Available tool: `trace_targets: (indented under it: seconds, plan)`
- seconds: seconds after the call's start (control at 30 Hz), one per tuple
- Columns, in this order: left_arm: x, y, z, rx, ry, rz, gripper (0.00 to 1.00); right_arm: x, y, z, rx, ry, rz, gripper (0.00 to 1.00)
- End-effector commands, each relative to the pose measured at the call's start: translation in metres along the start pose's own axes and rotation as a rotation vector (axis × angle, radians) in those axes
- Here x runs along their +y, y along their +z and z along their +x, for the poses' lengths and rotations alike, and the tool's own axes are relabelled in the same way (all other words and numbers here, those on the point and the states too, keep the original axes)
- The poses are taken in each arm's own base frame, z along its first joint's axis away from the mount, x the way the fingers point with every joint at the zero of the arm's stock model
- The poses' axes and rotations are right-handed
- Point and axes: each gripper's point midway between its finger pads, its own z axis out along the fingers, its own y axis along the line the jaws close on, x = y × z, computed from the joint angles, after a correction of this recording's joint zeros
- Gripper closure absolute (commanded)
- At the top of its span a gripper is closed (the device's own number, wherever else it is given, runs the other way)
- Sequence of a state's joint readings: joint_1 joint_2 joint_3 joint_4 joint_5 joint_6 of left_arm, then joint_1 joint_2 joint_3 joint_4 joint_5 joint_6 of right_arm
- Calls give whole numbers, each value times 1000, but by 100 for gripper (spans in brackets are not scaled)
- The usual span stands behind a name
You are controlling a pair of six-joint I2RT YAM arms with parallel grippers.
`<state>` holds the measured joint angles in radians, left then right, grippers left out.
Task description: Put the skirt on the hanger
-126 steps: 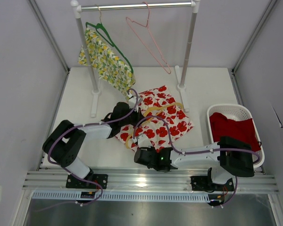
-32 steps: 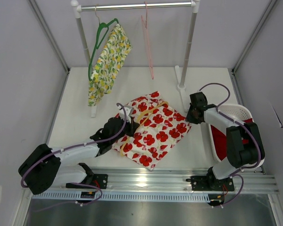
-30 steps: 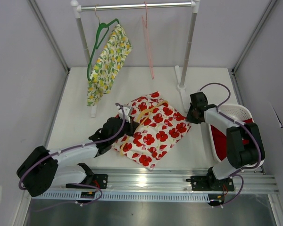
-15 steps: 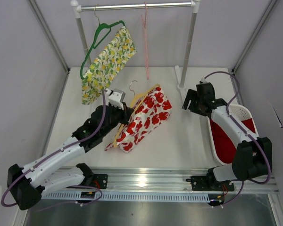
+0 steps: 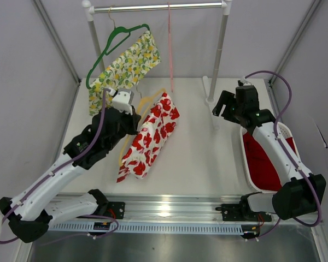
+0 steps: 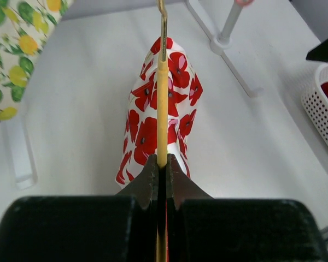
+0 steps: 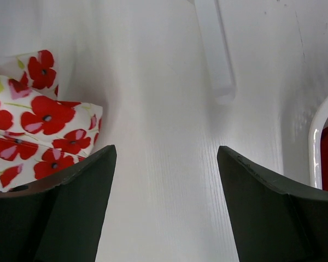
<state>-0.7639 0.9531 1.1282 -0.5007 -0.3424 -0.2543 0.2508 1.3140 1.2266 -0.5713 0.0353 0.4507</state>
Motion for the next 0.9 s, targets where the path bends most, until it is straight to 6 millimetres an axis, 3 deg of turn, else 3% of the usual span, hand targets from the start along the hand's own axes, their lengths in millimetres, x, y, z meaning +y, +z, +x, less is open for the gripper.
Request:
trace_targets:
  seconds: [0.0,0.1,0.13,0.2,0.27,0.3,0.5,0.87]
  plan:
    - [7,-11,-61,-147,28,-60,100,13,-23,-24,-62,-11,-47,19]
    - [9,-4,-82,-167,49,-97,100,16,-29,-28,-74,-16,-62,19]
    - [7,-8,-98,-199,47,-86,100,16,-30,-29,-77,-19,-62,19]
    - [8,4,-102,-193,56,-98,100,17,-33,-32,-83,-24,-65,19]
    - [11,5,-121,-218,48,-101,100,17,-35,-34,-88,-28,-65,19]
    - [12,16,-119,-195,60,-108,100,18,-36,-35,-90,-31,-66,19]
    - [15,28,-160,-244,62,-96,100,13,-39,-41,-101,-44,-56,19]
    - [32,59,-196,-298,74,-79,100,14,-45,-43,-109,-43,-78,19]
